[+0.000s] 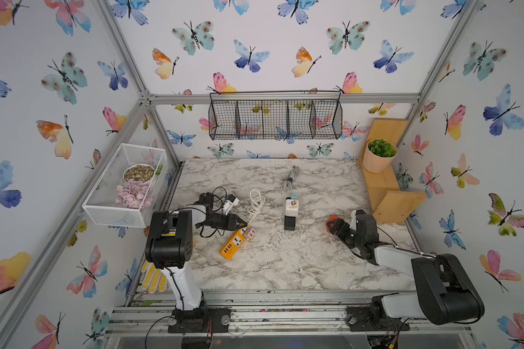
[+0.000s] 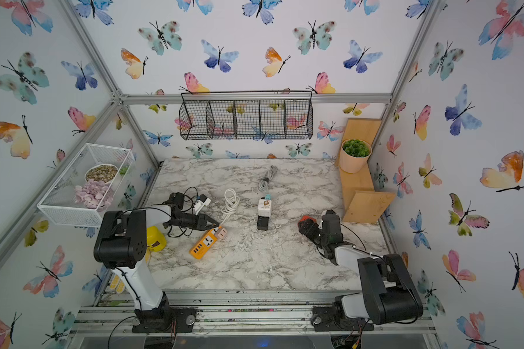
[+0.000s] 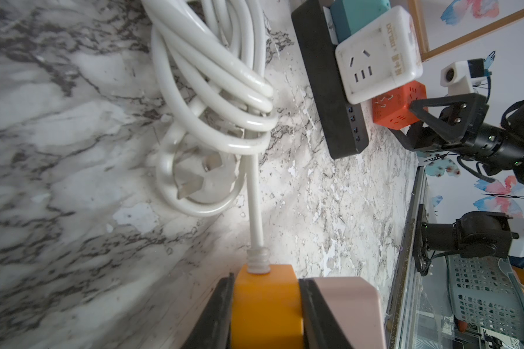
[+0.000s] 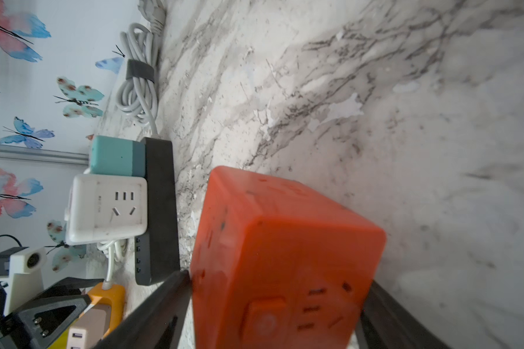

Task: Pull the plug off the socket
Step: Place the plug at the center of the board.

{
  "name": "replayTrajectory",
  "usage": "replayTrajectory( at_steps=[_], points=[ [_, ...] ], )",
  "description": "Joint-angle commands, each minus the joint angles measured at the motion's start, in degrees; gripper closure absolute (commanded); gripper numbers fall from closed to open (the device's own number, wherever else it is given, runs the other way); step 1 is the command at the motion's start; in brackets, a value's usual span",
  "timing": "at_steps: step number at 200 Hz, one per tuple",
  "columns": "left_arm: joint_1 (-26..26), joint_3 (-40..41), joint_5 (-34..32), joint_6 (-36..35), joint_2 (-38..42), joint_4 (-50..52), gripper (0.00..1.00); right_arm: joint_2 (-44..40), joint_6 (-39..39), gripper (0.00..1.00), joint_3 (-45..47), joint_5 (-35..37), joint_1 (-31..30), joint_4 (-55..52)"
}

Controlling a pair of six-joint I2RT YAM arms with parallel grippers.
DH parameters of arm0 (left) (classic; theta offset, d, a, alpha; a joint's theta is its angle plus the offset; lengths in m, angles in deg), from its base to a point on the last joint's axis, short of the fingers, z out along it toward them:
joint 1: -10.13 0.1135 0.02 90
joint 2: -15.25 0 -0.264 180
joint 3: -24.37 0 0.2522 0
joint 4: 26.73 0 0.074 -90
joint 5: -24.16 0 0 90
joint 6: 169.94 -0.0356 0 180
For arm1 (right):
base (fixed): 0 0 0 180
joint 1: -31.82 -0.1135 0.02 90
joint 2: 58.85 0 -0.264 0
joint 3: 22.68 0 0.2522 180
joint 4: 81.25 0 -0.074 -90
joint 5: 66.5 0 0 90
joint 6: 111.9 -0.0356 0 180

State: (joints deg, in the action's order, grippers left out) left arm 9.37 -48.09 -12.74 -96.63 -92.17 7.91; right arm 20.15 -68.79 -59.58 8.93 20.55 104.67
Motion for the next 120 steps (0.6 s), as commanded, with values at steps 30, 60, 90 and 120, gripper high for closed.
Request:
replayTrajectory(
  at_steps=[30, 60, 90, 120],
  points=[
    [-0.30, 1.84, -1.49, -1.27, -2.01, 3.69, 1.00, -5.69, 1.65, 0.04, -0.63, 4.55, 0.19, -8.24],
    [-0.24, 2.01, -2.03, -1.09, -2.13, 3.30, 1.00, -10.63, 3.42, 0.02, -2.88, 7.27, 0.19, -16.03],
    [-0.30, 1.80, -1.87, -0.90, -2.28, 3.28, 1.00, -15.89, 5.15, 0.03, -5.68, 8.74, 0.19, -24.14],
    [-0.25, 1.77, -1.76, -0.90, -2.53, 3.13, 1.00, -22.13, 5.07, 0.12, -7.32, 0.49, 0.15, -25.10]
  ],
)
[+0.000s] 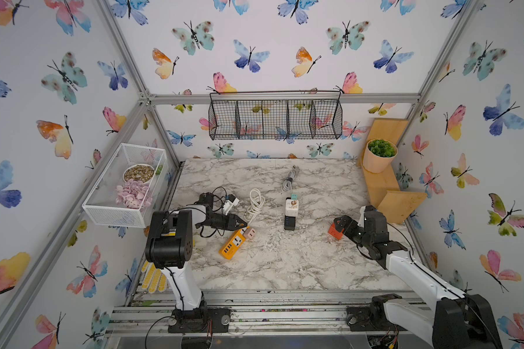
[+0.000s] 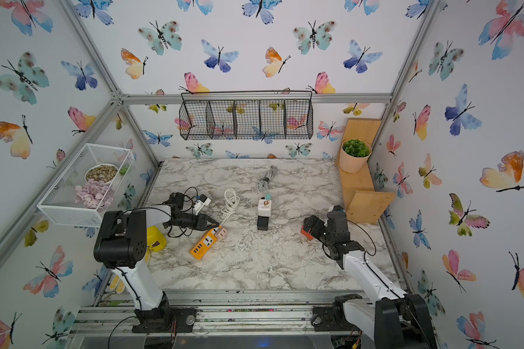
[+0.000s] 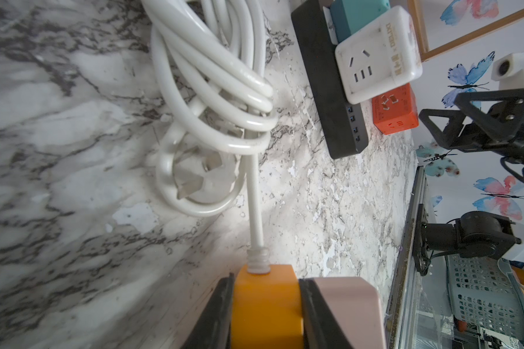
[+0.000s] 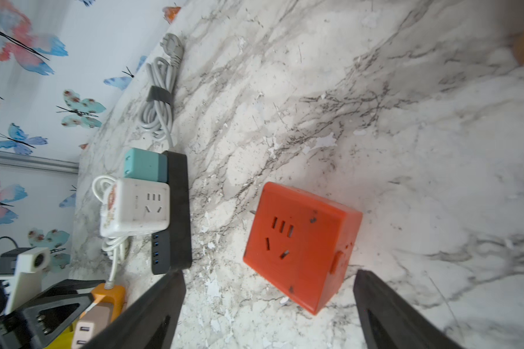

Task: Pull the plug off the socket
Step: Place the plug at the center of the board, then remove the plug from the socket.

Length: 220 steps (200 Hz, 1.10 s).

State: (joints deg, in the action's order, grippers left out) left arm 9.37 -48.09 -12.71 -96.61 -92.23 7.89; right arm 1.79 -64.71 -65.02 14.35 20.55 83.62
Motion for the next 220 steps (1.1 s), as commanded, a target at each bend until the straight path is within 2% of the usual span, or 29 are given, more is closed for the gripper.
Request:
replayTrajectory(
  at_steps=[1, 22, 48, 82, 105, 147, 187, 220],
  points=[
    [-0.28, 1.80, -1.83, -0.96, -2.47, 3.19, 1.00, -3.91, 0.89, 0.12, -1.90, -5.27, 0.13, -3.94],
    [-0.29, 1.80, -1.71, -1.00, -2.83, 3.18, 1.00, -5.70, -2.55, 0.19, -2.25, -10.17, -2.02, -2.19],
    [-0.28, 1.68, -1.89, -0.96, -2.84, 3.24, 1.00, -3.35, -6.76, 0.21, -6.66, -4.29, -13.92, -3.65],
    [-0.18, 1.73, -2.06, -0.74, -2.82, 3.28, 1.00, 7.92, -14.30, 0.23, -15.16, 2.21, -30.06, -4.39],
    [-0.19, 1.92, -2.30, -0.87, -2.57, 3.16, 1.00, 18.61, -18.54, 0.22, -23.50, 3.43, -37.38, -6.45],
    [-0.11, 2.03, -2.39, -0.78, -2.21, 3.04, 1.00, 33.05, -26.82, 0.22, -32.97, 1.29, -44.08, -2.87],
    [0.00, 2.02, -2.35, -0.76, -2.26, 2.97, 1.00, 40.96, -30.75, 0.26, -37.24, -0.07, -45.31, 1.99],
    [0.04, 2.09, -2.38, -0.74, -2.04, 2.97, 1.00, 45.66, -31.53, 0.26, -40.99, 0.44, -45.42, 0.67]
  ],
)
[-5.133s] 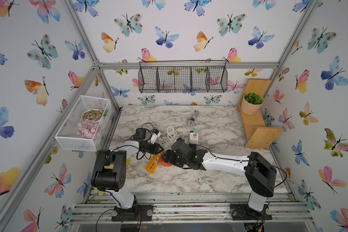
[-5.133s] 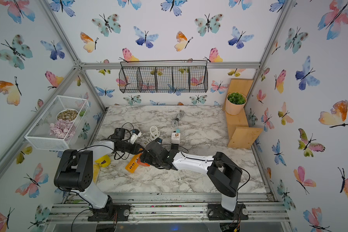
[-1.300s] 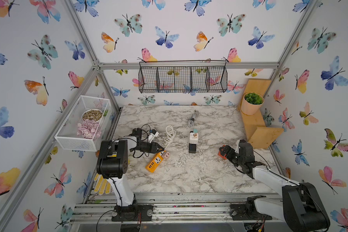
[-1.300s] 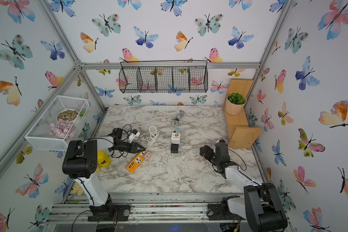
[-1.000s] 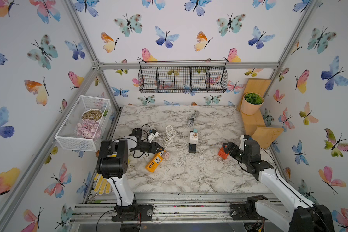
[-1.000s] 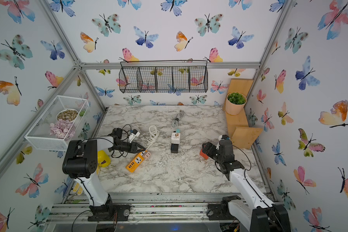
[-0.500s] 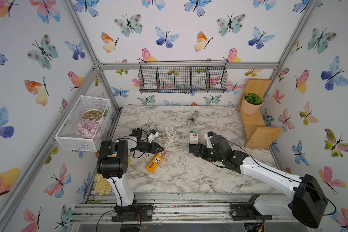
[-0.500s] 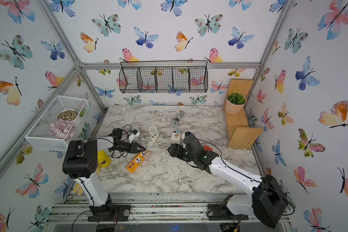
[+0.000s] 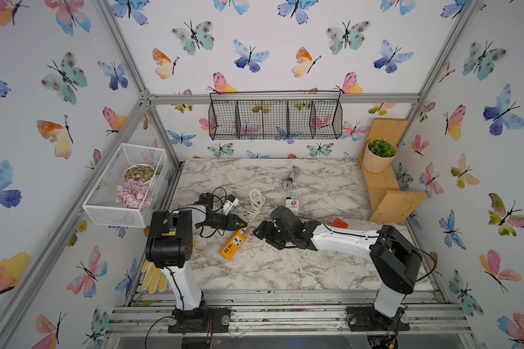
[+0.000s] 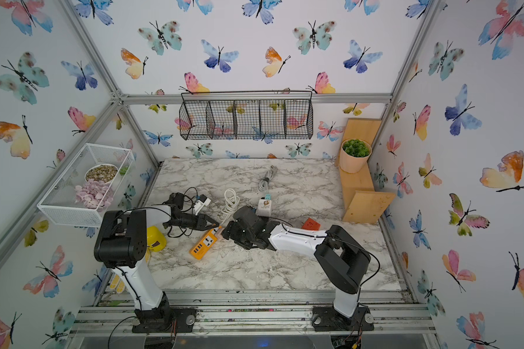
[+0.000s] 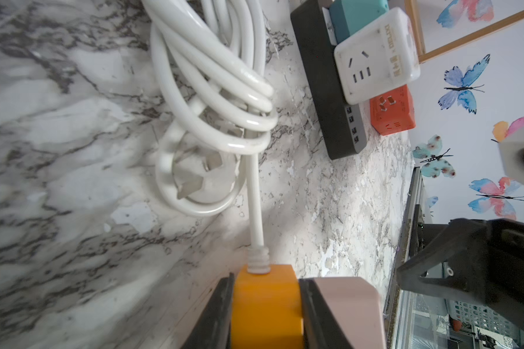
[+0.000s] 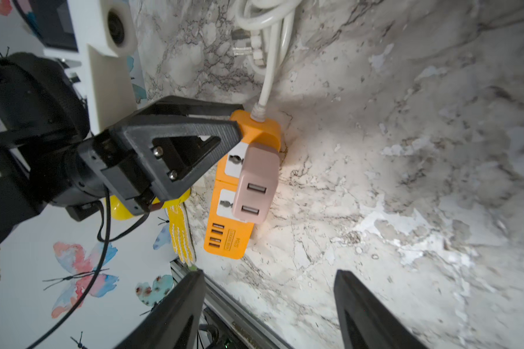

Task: Pull the plug off the socket
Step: Remove the plug from the socket.

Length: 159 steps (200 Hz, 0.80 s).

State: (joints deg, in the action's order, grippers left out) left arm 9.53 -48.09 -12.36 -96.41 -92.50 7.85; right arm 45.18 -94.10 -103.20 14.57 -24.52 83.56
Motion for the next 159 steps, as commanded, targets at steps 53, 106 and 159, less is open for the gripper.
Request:
replayTrajectory(
  at_steps=[53, 106, 159],
  points=[
    [-0.18, 2.09, -2.75, -0.94, -1.77, 2.82, 1.00, 7.26, -3.69, 0.32, -6.01, 0.67, -0.35, 1.78],
    [-0.15, 2.01, -2.60, -0.93, -1.77, 2.97, 1.00, 11.26, -4.03, 0.35, -8.55, 0.56, -0.35, 2.46],
    [-0.19, 2.06, -2.65, -0.93, -1.77, 3.04, 1.00, 13.80, -4.26, 0.40, -10.13, 0.62, -0.35, 3.42]
  ],
)
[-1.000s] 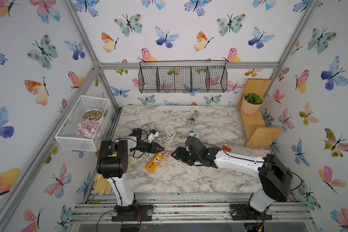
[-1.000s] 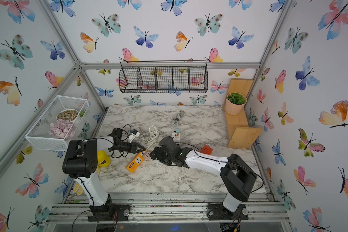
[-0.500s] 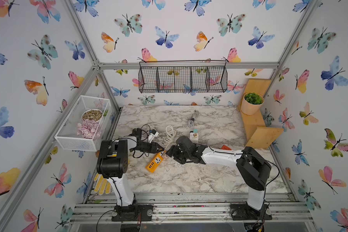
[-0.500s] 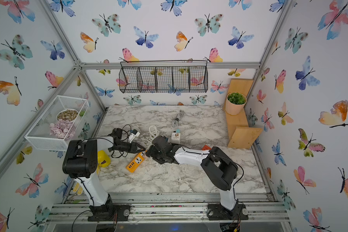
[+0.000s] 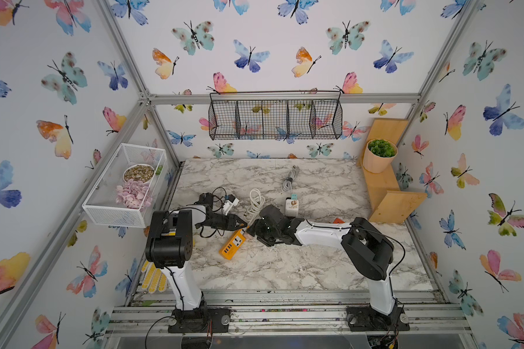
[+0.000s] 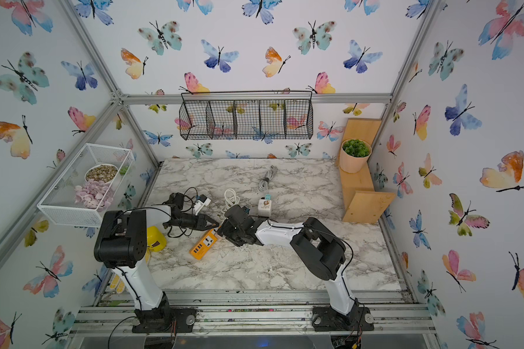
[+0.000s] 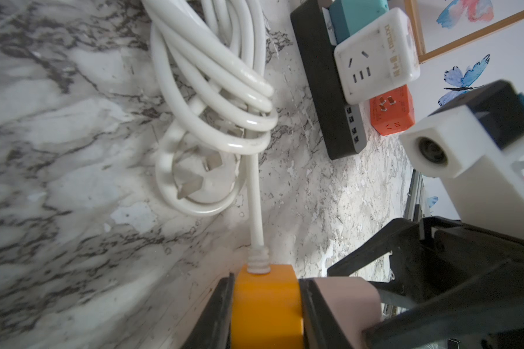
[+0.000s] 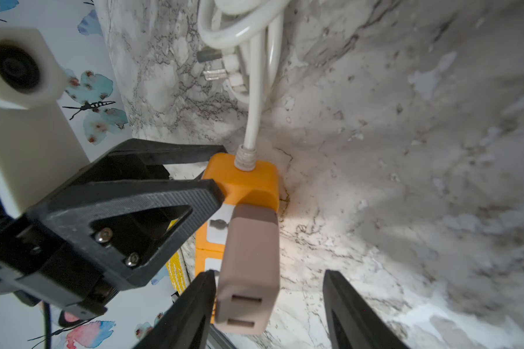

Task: Pull the plug off the socket
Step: Remove the plug from the socket.

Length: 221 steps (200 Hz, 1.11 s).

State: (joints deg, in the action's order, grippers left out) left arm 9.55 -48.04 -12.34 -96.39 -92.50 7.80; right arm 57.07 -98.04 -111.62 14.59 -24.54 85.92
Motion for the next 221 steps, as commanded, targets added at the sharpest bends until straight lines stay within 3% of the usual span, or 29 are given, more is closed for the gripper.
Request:
replayTrajectory(
  at_steps=[1, 44, 94, 140, 160, 170, 186, 221],
  points=[
    [-0.17, 2.03, -2.64, -0.96, -1.77, 3.06, 1.00, 1.97, -0.33, 0.40, -1.76, 0.58, -0.33, 1.12],
    [-0.21, 2.10, -2.69, -0.96, -1.74, 2.98, 1.00, 3.61, -0.67, 0.49, -3.04, 0.58, -0.33, 1.48],
    [-0.21, 2.20, -2.77, -1.02, -1.95, 2.87, 1.00, 2.58, -1.03, 0.66, -2.18, 1.52, -0.37, 1.88],
    [-0.18, 2.16, -2.90, -0.87, -1.89, 2.76, 1.00, 2.55, -1.46, 0.72, -1.75, 1.18, -0.33, 2.39],
    [-0.15, 2.32, -3.02, -0.87, -1.86, 2.58, 1.00, 2.51, -1.71, 0.81, -1.90, 1.09, -0.34, 2.53],
    [-0.21, 2.35, -3.36, -0.69, -1.92, 2.42, 1.00, 2.34, -1.74, 0.93, -2.12, 1.36, -0.38, 2.05],
    [-0.19, 2.36, -3.68, -0.60, -1.94, 2.30, 1.00, 2.05, -1.73, 0.99, -2.34, 1.68, -0.35, 1.39],
    [-0.18, 2.36, -5.38, -0.25, -1.55, 1.97, 1.00, 1.10, -1.56, 0.99, -2.34, 2.03, -0.42, 0.21]
  ],
)
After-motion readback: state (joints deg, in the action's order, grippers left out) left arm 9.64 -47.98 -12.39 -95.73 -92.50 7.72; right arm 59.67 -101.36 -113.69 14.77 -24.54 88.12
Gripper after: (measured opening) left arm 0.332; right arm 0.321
